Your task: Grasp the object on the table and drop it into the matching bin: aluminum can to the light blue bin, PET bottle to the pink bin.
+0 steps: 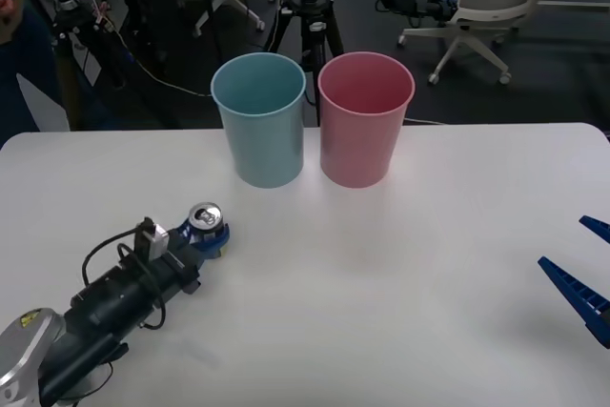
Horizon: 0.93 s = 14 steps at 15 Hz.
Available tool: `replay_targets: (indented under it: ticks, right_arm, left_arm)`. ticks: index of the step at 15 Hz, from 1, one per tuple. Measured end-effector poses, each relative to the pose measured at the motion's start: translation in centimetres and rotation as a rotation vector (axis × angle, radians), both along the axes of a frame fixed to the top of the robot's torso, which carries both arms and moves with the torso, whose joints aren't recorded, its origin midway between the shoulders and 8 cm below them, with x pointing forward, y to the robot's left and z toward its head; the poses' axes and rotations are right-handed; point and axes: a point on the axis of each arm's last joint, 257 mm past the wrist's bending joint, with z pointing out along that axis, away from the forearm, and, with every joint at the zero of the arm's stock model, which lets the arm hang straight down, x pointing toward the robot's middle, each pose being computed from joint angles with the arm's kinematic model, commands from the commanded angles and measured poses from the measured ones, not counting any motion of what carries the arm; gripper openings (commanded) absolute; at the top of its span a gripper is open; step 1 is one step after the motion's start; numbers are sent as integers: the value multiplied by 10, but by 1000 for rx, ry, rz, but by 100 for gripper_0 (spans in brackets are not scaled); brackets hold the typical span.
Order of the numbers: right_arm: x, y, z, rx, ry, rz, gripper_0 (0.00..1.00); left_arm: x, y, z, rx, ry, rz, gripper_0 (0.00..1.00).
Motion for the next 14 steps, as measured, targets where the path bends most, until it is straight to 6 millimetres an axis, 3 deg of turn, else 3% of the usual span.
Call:
replay_targets:
  ticks: [6, 14]
  right_arm:
    - [0, 0, 0, 0, 0, 0, 100]
    - [0, 0, 0, 0, 0, 0, 100]
  left_arm:
    - [-43, 27, 63, -52, 11, -54, 0]
    - [-63, 48, 137, -86, 24, -74, 0]
